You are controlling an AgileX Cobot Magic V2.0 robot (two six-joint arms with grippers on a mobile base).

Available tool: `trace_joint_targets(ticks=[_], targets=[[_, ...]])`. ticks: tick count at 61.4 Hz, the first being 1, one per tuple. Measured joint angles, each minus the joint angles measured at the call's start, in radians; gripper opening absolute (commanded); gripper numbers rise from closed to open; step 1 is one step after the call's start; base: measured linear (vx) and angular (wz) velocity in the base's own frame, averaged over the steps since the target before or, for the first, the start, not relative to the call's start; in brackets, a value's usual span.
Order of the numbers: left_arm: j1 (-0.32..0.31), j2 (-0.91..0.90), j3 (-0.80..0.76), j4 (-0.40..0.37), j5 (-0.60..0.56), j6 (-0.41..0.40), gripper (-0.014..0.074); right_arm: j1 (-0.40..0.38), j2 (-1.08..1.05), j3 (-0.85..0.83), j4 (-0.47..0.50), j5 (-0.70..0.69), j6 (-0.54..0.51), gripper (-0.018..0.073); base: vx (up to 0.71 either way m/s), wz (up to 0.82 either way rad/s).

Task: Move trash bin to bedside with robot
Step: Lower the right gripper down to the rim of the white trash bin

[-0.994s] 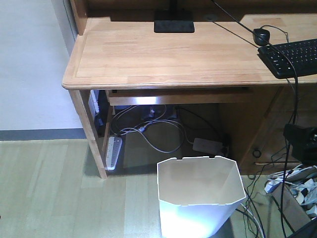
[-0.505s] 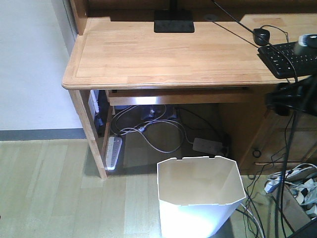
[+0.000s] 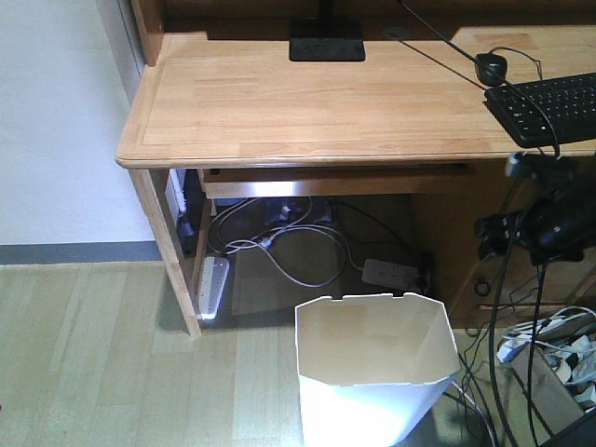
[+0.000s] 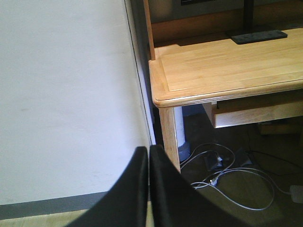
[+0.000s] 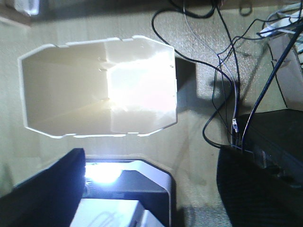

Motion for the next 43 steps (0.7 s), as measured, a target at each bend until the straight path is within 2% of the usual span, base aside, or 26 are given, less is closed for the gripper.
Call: trace_joint_targets(ticks=[17,43], targets=[[0.0,0.0,0.0,0.0,0.0,0.0,-0.0006,0.0,0.279,-0.01,0.015,-0.236,-0.073,0.0536,0.0,0.0],[0.0,0.0,0.0,0.0,0.0,0.0,-0.0006,0.0,0.643,-0.236,0.019,-0.259,-0.148,0.0597,0.0,0.0]])
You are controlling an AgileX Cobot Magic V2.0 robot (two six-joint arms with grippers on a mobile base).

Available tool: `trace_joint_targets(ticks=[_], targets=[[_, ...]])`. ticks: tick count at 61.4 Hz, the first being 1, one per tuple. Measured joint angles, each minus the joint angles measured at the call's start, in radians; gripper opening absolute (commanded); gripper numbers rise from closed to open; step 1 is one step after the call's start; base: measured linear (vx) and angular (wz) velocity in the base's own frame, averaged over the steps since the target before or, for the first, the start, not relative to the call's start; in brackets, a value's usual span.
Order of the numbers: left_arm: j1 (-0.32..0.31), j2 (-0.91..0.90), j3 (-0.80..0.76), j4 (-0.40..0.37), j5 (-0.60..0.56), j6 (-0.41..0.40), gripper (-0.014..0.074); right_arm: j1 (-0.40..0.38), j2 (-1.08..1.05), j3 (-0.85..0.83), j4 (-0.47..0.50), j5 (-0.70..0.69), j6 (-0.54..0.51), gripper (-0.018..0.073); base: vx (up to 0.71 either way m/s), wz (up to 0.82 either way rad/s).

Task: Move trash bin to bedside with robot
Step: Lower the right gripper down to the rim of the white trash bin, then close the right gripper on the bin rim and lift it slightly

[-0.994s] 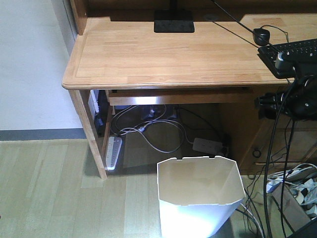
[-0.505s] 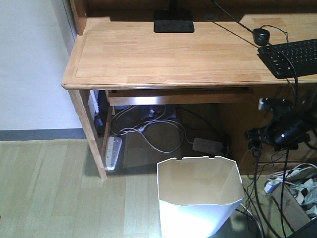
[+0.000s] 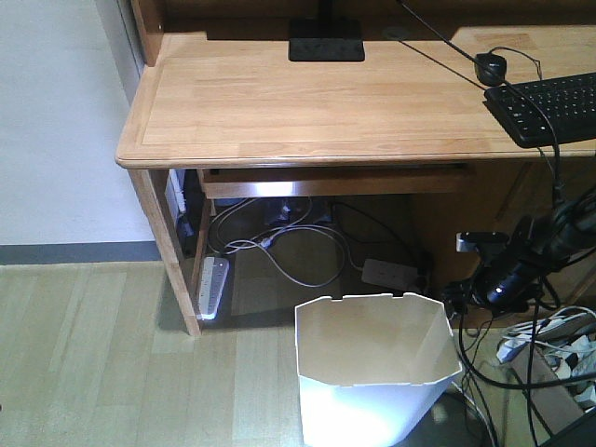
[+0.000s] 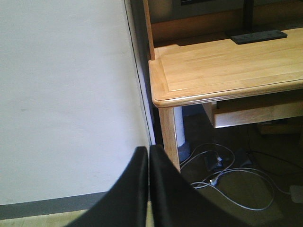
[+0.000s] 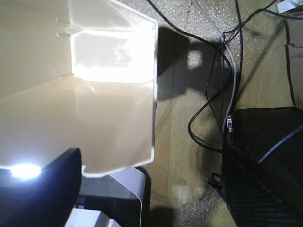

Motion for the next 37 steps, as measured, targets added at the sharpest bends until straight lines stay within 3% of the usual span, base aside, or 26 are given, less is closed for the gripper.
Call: trace_joint_targets(ticks=[37], targets=[[0.0,0.0,0.0,0.0,0.0,0.0,-0.0006,0.0,0.369,-0.339,0.041,0.031,-0.051,0.0594,0.0,0.0]])
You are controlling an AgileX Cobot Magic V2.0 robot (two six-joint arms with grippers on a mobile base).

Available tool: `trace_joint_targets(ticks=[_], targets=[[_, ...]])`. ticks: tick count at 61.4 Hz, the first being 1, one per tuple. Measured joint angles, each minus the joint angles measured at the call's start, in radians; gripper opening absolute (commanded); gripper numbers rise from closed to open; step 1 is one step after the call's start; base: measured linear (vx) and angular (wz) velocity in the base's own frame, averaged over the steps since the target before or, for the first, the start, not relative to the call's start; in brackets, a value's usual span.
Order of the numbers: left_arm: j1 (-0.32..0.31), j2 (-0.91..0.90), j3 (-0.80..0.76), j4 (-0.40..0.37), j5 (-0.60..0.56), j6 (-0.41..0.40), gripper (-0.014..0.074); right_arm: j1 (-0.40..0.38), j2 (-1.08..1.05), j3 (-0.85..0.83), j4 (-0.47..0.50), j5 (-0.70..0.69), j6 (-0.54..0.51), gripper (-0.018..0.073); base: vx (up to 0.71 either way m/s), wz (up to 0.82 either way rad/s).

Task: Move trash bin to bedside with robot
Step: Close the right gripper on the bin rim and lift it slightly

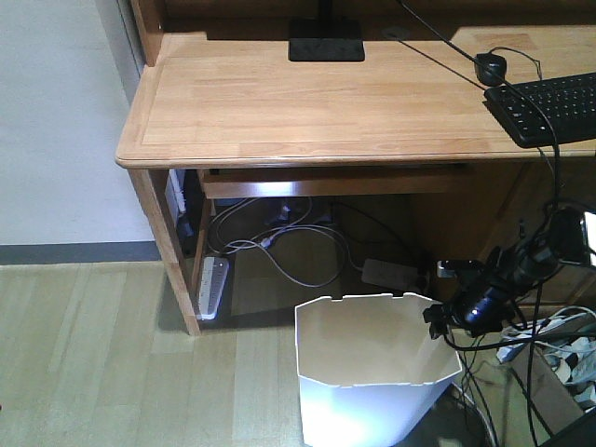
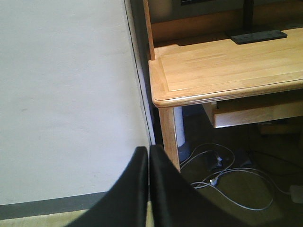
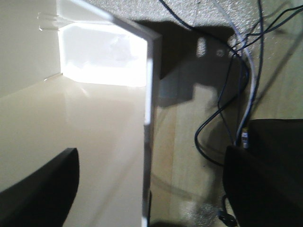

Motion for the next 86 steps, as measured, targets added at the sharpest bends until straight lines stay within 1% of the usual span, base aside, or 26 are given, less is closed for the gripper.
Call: trace_joint_targets(ticks=[14,19,22,26,33,35,36,38,39,44,49,59,66,70,74,81,82,86], targets=[[0.0,0.0,0.0,0.0,0.0,0.0,-0.0006,0.0,0.096,-0.098,0.093,0.048,-0.065,0.0584,0.0,0.0],[0.0,0.0,0.0,0.0,0.0,0.0,-0.0006,0.0,0.119,-0.122,0.136,0.056,-0.094,0.055,0.0,0.0],[0.0,0.0,0.0,0.0,0.0,0.0,-0.0006,0.0,0.131,-0.14,0.156,0.067,-0.112,0.0504,0.0,0.0],[0.0,0.0,0.0,0.0,0.0,0.0,-0.0006,0.0,0.148,-0.163,0.176,0.086,-0.129,0.0421,0.0,0.0],[0.0,0.0,0.0,0.0,0.0,0.0,-0.0006,0.0,0.169,-0.198,0.203,0.116,-0.138,0.0188,0.0,0.0],[0.0,0.0,0.0,0.0,0.0,0.0,-0.0006,0.0,0.171,-0.205,0.205,0.115,-0.141,0.0103,0.0,0.0],[0.0,0.0,0.0,0.0,0.0,0.0,-0.0006,0.0,0.171,-0.207,0.206,0.115,-0.144,0.0103,0.0,0.0],[0.0,0.0,0.0,0.0,0.0,0.0,-0.0006,-0.002,0.171,-0.209,0.217,0.115,-0.15,0.0005,0.0,0.0],[0.0,0.0,0.0,0.0,0.0,0.0,-0.0006,-0.005,0.171,-0.211,0.227,0.115,-0.158,-0.0019,0.0,0.0],[0.0,0.0,0.0,0.0,0.0,0.0,-0.0006,-0.009,0.171,-0.215,0.268,0.107,-0.188,-0.0015,0.0,0.0],[0.0,0.0,0.0,0.0,0.0,0.0,-0.0006,-0.008,0.171,-0.215,0.277,0.099,-0.231,-0.0013,0.0,-0.01],[0.0,0.0,0.0,0.0,0.0,0.0,-0.0006,-0.008,0.173,-0.209,0.323,0.109,-0.28,-0.001,0.0,0.0],[0.0,0.0,0.0,0.0,0.0,0.0,-0.0006,-0.005,0.143,-0.161,0.375,0.088,-0.332,-0.0011,0.0,0.0],[0.0,0.0,0.0,0.0,0.0,0.0,-0.0006,-0.004,0.111,-0.113,0.425,0.057,-0.378,-0.0011,0.0,0.0],[0.0,0.0,0.0,0.0,0.0,0.0,-0.0006,-0.004,0.068,-0.048,0.485,0.015,-0.438,-0.0011,0.0,0.0],[0.0,0.0,0.0,0.0,0.0,0.0,-0.0006,-0.006,-0.009,0.058,0.627,-0.044,-0.604,-0.0011,0.0,0.0],[0.0,0.0,0.0,0.0,0.0,0.0,-0.0006,-0.007,-0.019,0.07,0.648,-0.048,-0.643,-0.0011,0.0,0.0],[0.0,0.0,0.0,0.0,0.0,0.0,-0.0006,-0.016,-0.065,0.118,0.741,-0.055,-0.745,-0.0011,0.0,0.0]])
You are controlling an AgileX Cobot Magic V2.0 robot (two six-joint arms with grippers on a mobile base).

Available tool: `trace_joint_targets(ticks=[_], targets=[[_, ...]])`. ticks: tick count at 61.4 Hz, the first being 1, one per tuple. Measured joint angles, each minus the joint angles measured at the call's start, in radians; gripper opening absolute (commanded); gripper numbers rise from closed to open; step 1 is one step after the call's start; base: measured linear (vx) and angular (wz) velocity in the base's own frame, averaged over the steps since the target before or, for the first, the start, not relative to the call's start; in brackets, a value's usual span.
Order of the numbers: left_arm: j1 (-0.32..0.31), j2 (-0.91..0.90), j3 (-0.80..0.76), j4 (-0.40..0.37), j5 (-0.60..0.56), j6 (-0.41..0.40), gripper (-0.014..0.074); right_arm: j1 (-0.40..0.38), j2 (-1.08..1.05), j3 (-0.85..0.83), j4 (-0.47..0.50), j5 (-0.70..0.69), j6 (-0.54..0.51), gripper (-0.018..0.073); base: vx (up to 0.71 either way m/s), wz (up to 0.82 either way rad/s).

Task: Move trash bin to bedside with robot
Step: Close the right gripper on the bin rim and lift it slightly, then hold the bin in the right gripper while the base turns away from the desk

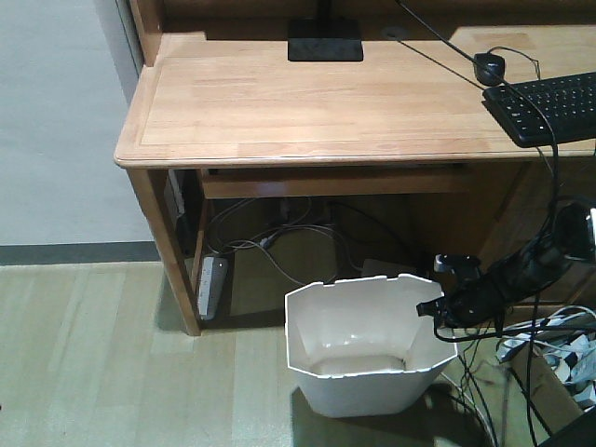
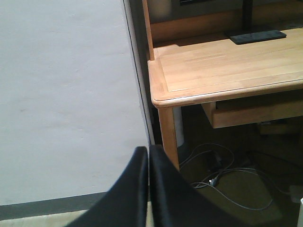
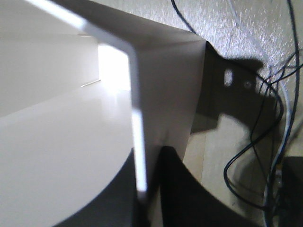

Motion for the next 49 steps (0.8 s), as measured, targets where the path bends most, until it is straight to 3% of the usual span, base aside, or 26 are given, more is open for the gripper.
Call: trace_joint_targets(ticks=[9,18,49], targets=[[0.0,0.0,0.0,0.0,0.0,0.0,-0.0006,-0.029,-0.102,0.113,0.155,0.025,-0.201,-0.0008,0.0,0.0],[0.0,0.0,0.0,0.0,0.0,0.0,-0.0006,-0.041,-0.206,0.218,0.248,0.052,-0.302,-0.0007,0.0,0.0],[0.0,0.0,0.0,0.0,0.0,0.0,-0.0006,-0.041,-0.48,0.463,0.261,0.105,-0.355,-0.0007,0.0,0.0]])
